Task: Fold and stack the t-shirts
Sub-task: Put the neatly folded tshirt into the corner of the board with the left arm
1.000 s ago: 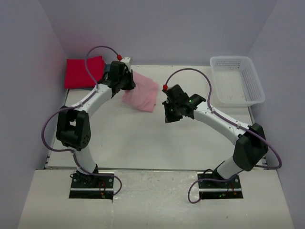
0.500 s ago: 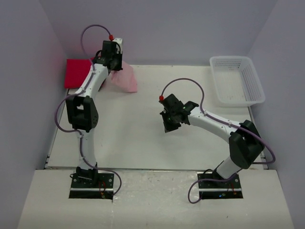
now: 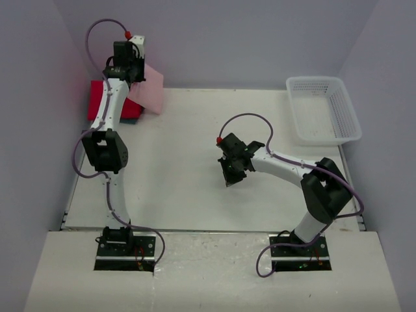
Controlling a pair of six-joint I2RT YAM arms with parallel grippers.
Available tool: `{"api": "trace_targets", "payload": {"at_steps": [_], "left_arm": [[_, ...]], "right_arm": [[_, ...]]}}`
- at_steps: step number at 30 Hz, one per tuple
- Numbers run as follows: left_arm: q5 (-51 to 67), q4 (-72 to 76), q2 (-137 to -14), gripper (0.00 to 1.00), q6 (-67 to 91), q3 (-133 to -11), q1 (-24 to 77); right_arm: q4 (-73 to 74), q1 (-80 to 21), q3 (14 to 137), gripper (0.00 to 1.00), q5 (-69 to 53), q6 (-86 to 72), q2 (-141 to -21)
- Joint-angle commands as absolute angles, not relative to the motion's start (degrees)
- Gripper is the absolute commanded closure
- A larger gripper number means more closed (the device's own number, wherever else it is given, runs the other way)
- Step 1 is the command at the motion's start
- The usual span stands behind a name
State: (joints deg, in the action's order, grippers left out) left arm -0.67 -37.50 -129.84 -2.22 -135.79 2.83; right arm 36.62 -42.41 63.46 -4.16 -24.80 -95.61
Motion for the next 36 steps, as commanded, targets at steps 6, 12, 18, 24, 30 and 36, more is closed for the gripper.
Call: {"api": "trace_targets", "payload": {"at_steps": [6,12,18,24,30,36], "left_arm": [[6.1,-35.3,-125.0,1.00,-5.4,-136.8,-2.8],[6.8,-35.8,-123.1,1.00,-5.8,-137.3,-3.3],[6.8,-36.6,-121.1,1.00,-5.7,-136.3,-3.9],[7.4,-36.4,-119.0,1.00,-5.0,-134.1,-3.8],[6.1,-36.6,-118.3,1.00,-5.7,-133.5,-4.4],[5.2,-36.2,-119.3,1.00,-6.0,-131.4,-6.0]], "right_arm": [[35.5,-42.5,64.6,1.00,-4.9,-23.8,-97.6],[35.5,-42.6,65.0,1.00,-5.2,-23.7,-98.8],[35.3,-42.6,64.9,1.00,-5.2,-23.7,-99.2],[35.3,-42.6,64.8,1.00,-5.0,-23.7,-99.1],[35.2,-42.6,64.1,1.00,-5.2,-23.7,-98.3],[35.4,-42.6,63.8,1.00,-5.3,-23.7,-97.3]]}}
